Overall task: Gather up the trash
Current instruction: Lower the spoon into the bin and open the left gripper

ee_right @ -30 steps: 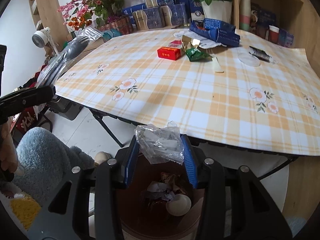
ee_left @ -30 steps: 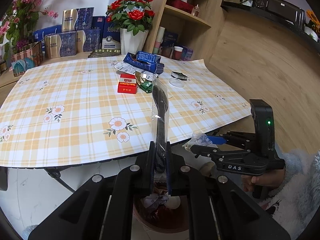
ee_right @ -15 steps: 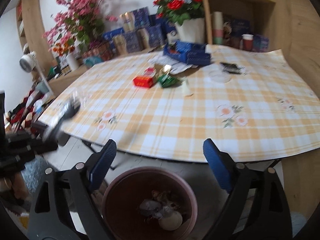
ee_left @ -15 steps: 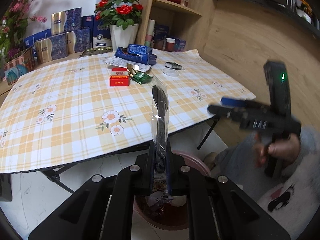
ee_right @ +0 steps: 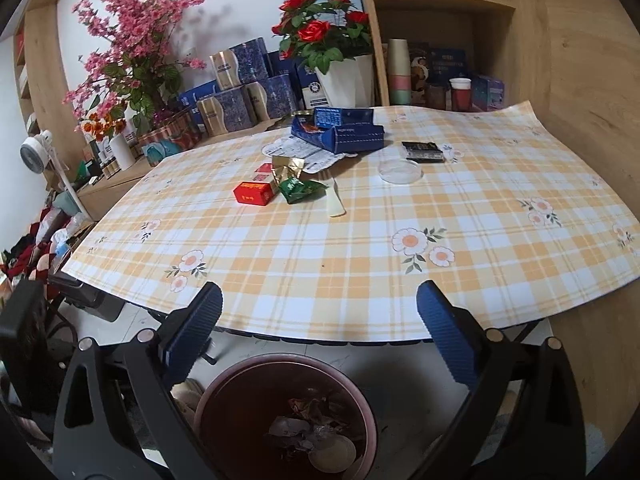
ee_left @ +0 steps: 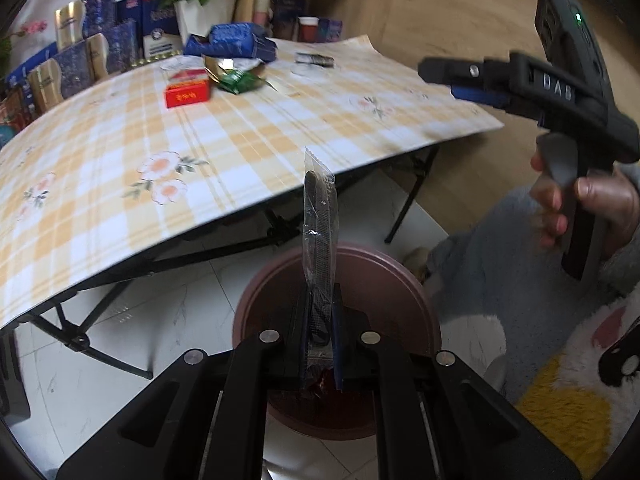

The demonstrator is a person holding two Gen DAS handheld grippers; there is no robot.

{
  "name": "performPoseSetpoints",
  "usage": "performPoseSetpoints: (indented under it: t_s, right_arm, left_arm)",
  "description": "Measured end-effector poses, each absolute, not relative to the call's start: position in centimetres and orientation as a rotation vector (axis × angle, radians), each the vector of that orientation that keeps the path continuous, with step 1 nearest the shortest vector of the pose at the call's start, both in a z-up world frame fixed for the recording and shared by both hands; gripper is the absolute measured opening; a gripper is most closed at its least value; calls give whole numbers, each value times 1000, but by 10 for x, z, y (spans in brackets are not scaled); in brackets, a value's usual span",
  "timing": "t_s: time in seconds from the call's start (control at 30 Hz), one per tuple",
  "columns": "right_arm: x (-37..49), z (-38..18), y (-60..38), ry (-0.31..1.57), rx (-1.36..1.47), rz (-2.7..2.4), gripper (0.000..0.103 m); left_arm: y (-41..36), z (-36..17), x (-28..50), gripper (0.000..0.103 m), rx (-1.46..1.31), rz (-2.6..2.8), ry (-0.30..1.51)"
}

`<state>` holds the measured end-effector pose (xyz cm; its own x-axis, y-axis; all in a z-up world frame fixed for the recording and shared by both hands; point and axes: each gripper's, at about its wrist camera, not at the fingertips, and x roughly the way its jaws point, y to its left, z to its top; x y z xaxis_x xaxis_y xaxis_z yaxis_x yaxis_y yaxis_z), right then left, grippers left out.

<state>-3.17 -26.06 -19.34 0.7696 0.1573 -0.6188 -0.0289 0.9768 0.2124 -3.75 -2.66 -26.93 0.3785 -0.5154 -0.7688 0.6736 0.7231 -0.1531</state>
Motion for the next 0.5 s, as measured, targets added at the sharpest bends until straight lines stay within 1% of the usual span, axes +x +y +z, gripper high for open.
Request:
performPoseSetpoints:
  t_s: [0.4,0.47,0.5]
  right_arm:
    - [-31,-199,-275,703,235,56,97]
    - [-30,-199,-275,710,235,58,97]
    - [-29,-200,-274,714,235,63,97]
  left_arm:
    - [-47,-281,-46,10,280,-818,929]
    - [-45,-280,-45,14,272,-810,930]
    - [-45,-280,-44,19,270,-807,928]
